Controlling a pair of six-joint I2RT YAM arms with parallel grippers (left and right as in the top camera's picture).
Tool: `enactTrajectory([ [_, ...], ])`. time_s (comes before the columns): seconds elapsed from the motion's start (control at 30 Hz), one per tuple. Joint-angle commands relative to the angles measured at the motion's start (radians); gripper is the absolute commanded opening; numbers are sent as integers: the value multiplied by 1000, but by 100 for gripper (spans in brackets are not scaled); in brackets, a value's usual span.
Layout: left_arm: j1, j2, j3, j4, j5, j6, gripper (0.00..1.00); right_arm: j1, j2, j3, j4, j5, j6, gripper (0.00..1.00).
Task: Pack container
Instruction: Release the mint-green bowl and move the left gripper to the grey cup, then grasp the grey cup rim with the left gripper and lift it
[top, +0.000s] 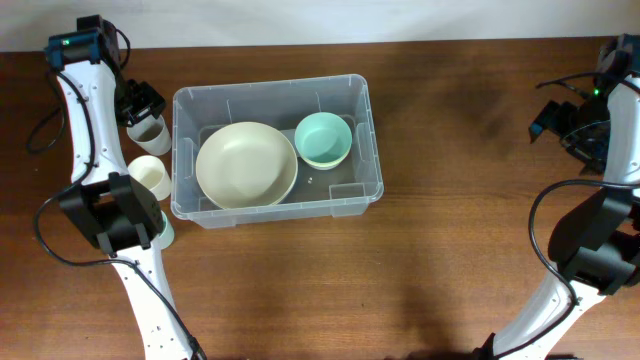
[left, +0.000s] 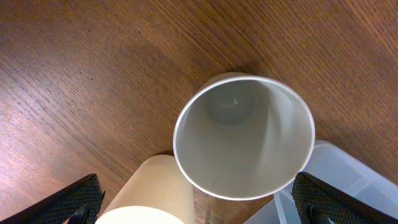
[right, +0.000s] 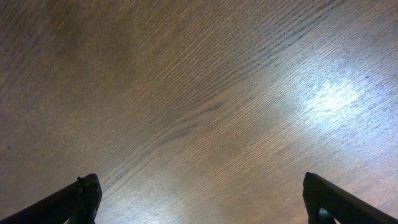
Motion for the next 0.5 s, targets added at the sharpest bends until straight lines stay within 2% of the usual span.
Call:
enactTrajectory([
  [0.0,23,33,1,6,8,-18,99,0,-4,-5,1,3,11,99],
  [0.27,51,99,-7,7,11,-18,95,0,-4,-5,1,3,11,99],
  [0.37,51,109,-10,13,11,-17,73,0,-4,-5,1,3,11,99],
  [0.4,51,109,-10,18,11,-18,52,0,-4,-5,1,3,11,99],
  [0.47,51,109,-10,26,11,-18,23,0,-4,-5,1,3,11,99],
])
